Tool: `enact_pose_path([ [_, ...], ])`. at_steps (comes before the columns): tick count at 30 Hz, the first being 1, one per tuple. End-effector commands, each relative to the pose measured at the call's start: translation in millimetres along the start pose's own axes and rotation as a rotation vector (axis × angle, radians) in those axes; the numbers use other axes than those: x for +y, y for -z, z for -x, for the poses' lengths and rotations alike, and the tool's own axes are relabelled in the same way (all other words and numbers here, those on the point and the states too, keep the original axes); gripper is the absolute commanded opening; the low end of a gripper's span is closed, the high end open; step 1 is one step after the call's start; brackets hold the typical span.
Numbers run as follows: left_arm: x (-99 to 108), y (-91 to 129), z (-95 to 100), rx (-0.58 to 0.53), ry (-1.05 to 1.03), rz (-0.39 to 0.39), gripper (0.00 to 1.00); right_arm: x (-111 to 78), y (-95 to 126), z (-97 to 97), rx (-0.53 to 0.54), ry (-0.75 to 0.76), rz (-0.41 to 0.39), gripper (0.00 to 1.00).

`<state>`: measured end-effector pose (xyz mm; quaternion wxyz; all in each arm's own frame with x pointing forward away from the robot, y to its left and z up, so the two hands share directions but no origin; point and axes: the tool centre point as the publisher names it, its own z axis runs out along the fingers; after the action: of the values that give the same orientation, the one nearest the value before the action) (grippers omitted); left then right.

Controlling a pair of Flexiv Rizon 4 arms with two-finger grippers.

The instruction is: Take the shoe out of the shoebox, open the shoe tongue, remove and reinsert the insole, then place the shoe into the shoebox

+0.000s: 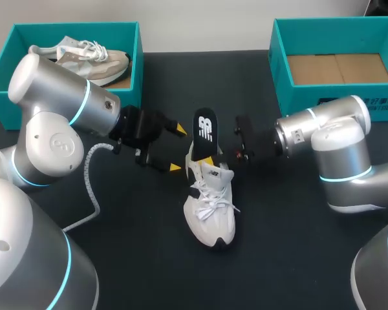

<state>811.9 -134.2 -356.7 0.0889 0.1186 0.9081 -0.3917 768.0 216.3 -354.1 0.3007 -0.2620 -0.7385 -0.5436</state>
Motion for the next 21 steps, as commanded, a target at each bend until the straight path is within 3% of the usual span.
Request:
enact_pose_path([
  [1,0.2,-0.4,-0.8,-0.001,-0.001,0.002,1.00,14.2,5.7,-2.5,-0.016,0.026,-0.013,0.37],
  [9,0.2,-0.4,-0.8,-0.001,-0.001,0.002,1.00,39.9,12.8,8.2,-0.019,0.074,-0.034,0.34],
  [11,0.2,-0.4,-0.8,-0.001,-0.001,0.002,1.00,40.6,12.9,12.0,-0.009,0.069,-0.041,0.20],
  [14,0.2,-0.4,-0.8,-0.001,-0.001,0.002,1.00,35.7,11.0,14.7,0.014,0.041,-0.052,0.00],
  [21,0.2,-0.4,-0.8,-0.001,-0.001,0.002,1.00,6.6,3.1,3.9,0.033,-0.041,-0.055,0.00],
])
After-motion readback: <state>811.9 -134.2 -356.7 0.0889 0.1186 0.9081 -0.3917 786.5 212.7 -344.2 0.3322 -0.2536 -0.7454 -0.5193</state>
